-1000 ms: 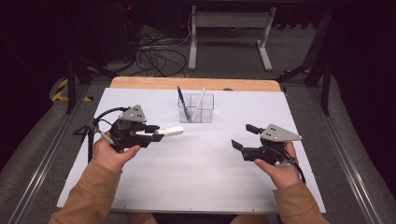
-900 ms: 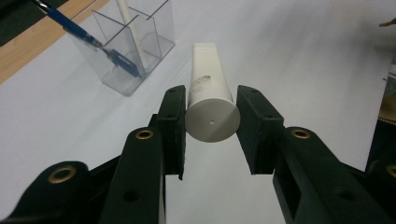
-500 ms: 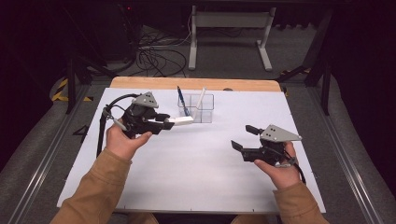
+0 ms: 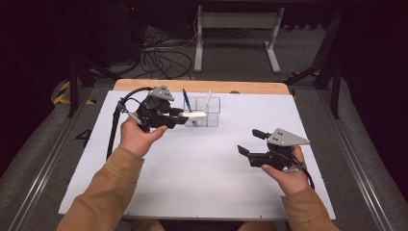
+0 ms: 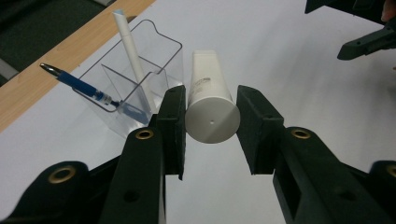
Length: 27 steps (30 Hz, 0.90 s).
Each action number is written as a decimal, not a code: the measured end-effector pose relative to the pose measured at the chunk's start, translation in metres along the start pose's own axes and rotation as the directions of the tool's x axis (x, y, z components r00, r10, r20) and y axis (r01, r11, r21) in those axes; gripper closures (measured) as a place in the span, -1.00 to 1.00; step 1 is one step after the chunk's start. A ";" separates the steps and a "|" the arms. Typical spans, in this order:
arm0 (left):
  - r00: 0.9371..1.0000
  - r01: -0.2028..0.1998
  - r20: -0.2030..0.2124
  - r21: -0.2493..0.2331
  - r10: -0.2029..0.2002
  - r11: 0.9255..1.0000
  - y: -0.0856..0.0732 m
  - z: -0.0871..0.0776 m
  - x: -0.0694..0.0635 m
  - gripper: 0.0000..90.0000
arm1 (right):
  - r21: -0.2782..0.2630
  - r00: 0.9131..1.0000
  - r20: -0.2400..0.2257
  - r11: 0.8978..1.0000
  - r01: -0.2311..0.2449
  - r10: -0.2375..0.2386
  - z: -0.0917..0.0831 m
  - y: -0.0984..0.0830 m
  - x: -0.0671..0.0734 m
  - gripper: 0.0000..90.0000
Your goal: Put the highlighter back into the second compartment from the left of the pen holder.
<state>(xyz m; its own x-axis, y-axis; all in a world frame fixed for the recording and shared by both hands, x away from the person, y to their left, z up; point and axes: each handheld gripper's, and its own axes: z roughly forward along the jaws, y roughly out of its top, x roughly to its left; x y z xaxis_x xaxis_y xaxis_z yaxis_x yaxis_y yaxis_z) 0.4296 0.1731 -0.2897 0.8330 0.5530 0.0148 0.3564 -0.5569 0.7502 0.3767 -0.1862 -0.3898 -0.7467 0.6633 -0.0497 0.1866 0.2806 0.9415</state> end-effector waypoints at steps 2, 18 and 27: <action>1.000 0.000 -0.005 0.001 0.000 1.000 0.004 0.003 0.002 0.45 | 0.002 1.000 0.000 1.000 -0.001 0.001 0.000 0.000 0.000 -0.50; 1.000 0.019 -0.014 -0.015 -0.019 1.000 0.023 0.025 0.013 0.45 | 0.001 1.000 -0.002 1.000 -0.002 0.002 0.000 0.000 -0.002 -0.50; 0.999 0.039 -0.029 -0.011 -0.039 0.999 0.030 0.037 0.021 0.45 | 0.005 1.000 -0.008 1.000 -0.001 0.001 0.002 -0.001 -0.002 -0.50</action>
<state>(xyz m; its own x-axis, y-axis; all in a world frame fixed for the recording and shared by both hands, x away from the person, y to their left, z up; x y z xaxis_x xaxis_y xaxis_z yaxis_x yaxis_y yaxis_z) 0.4734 0.1453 -0.2910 0.8057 0.5922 0.0046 0.3837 -0.5279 0.7577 0.3796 -0.1865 -0.3909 -0.7515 0.6582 -0.0462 0.1902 0.2832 0.9400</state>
